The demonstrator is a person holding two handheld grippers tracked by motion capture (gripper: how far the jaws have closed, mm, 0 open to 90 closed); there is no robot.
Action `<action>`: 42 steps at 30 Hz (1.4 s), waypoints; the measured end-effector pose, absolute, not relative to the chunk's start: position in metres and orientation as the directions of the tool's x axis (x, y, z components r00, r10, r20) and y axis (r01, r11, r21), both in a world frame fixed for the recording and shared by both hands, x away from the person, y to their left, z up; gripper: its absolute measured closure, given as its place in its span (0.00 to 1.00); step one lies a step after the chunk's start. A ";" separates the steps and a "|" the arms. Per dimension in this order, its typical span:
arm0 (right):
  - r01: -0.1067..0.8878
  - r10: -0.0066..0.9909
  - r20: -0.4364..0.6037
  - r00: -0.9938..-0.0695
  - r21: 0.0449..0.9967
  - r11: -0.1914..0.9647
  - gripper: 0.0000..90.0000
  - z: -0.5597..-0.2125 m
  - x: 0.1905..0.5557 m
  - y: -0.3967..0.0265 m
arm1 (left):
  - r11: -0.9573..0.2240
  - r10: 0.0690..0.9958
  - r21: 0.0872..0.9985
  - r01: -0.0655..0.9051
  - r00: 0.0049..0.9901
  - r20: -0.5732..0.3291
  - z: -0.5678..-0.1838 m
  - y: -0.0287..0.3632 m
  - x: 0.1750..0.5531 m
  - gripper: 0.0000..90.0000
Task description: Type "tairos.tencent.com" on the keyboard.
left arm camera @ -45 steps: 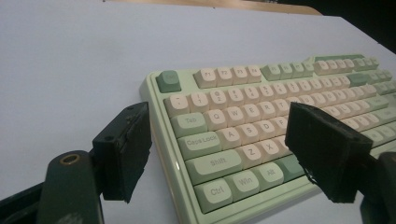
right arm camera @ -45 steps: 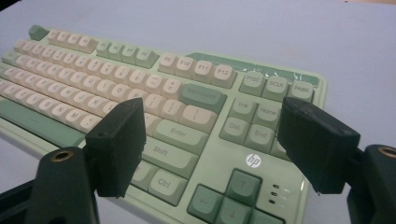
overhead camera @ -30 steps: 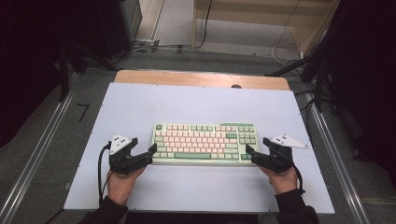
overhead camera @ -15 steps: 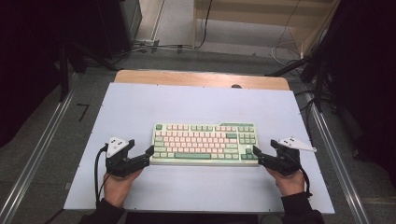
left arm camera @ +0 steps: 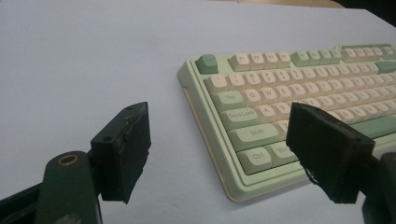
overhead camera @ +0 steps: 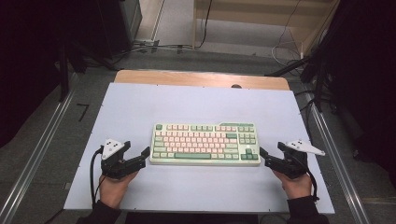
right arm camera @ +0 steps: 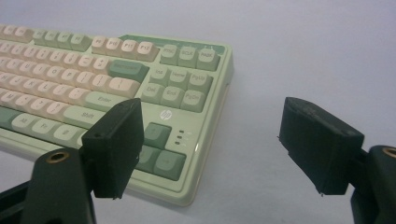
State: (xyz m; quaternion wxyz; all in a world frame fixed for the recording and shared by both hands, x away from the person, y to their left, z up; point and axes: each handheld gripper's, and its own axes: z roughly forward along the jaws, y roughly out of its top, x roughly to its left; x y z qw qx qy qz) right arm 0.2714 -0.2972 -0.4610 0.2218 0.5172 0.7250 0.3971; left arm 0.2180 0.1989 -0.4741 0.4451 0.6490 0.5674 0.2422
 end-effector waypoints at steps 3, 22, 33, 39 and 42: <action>0.574 0.929 0.092 -0.357 0.807 0.140 0.22 -0.461 0.269 -0.301 | 0.042 0.953 0.852 0.521 0.234 -0.190 -0.474 0.201 0.217 0.25; 0.579 0.944 0.089 -0.317 0.806 0.119 0.21 -0.462 0.258 -0.321 | 0.036 0.963 0.857 0.514 0.211 -0.167 -0.475 0.210 0.214 0.25; 0.582 0.954 0.089 -0.286 0.807 0.099 0.21 -0.462 0.251 -0.334 | 0.037 0.966 0.855 0.517 0.201 -0.164 -0.477 0.214 0.209 0.25; 0.586 0.961 0.093 -0.261 0.807 0.081 0.20 -0.461 0.248 -0.342 | 0.043 0.966 0.853 0.519 0.196 -0.168 -0.478 0.216 0.207 0.25; 0.597 0.965 0.095 -0.246 0.799 0.073 0.15 -0.463 0.248 -0.347 | 0.045 0.967 0.852 0.522 0.193 -0.169 -0.479 0.217 0.207 0.24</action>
